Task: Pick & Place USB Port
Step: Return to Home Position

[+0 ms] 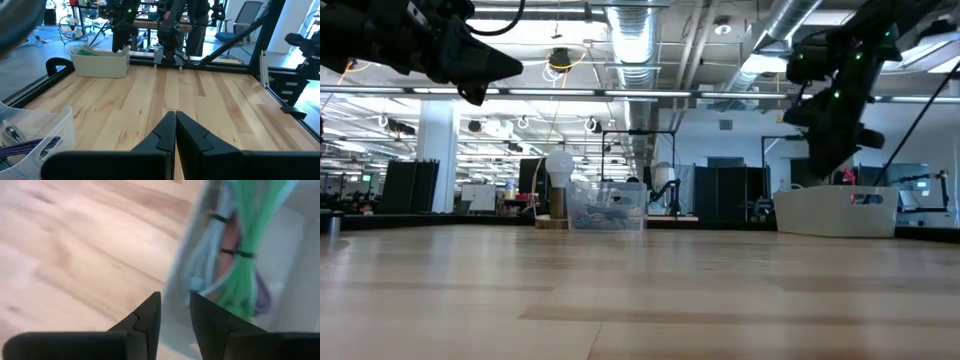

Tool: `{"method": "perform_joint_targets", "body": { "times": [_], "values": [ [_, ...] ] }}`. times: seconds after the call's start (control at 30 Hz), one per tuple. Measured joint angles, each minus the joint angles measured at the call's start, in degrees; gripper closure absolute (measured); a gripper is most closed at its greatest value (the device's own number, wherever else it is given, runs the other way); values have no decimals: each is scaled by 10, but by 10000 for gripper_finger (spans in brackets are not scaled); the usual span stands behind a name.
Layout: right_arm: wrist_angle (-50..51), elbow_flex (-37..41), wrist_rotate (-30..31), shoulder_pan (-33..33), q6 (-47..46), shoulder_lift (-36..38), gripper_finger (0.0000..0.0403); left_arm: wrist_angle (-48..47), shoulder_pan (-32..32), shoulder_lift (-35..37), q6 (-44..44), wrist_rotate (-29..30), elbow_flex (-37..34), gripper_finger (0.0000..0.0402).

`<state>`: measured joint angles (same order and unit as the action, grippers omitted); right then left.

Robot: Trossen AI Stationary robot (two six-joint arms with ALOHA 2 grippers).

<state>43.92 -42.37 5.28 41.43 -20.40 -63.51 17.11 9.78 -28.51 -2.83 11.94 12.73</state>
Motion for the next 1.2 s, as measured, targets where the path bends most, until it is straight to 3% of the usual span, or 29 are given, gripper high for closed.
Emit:
{"method": "perform_joint_targets", "body": {
  "times": [0.23,0.7,1.0,1.2],
  "values": [
    [-75,0,-31,-82,14,48,305,5,0,0,0,0,0,389],
    [-359,0,-38,-251,117,119,305,12,0,0,-32,0,0,389],
    [-373,0,-38,-322,199,118,305,33,0,8,84,0,0,389],
    [-385,0,-38,-358,219,127,305,16,0,42,111,0,0,389]
  ]
}}
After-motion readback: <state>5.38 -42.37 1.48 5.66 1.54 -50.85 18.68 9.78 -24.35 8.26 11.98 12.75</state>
